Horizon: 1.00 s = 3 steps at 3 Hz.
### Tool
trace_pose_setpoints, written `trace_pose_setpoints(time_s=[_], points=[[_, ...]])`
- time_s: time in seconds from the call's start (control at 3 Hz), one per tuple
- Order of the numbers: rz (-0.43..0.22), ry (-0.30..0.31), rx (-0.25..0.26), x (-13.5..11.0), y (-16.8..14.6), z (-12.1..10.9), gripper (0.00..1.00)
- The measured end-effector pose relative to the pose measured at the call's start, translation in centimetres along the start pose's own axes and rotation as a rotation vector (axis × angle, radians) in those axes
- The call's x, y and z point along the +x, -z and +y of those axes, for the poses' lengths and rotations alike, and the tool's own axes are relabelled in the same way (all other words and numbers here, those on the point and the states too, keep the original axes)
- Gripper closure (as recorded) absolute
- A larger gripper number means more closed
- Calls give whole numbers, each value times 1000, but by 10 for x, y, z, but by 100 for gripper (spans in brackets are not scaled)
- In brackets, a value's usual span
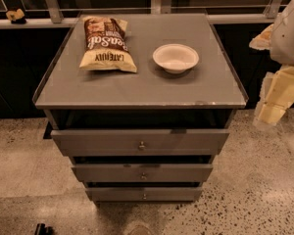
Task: Open middle drawer
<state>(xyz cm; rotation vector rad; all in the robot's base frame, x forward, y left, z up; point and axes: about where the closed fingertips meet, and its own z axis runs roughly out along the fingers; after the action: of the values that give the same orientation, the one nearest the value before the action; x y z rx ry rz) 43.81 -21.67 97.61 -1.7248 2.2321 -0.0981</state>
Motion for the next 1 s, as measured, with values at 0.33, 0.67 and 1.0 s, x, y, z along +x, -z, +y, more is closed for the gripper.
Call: trace_pose_setpoints(time_s=[0.33, 0.67, 1.0], points=[[1, -1, 12, 0, 1, 3, 0], [-5, 9, 39, 1, -3, 23, 0], [-10, 26, 52, 10, -24, 51, 0]])
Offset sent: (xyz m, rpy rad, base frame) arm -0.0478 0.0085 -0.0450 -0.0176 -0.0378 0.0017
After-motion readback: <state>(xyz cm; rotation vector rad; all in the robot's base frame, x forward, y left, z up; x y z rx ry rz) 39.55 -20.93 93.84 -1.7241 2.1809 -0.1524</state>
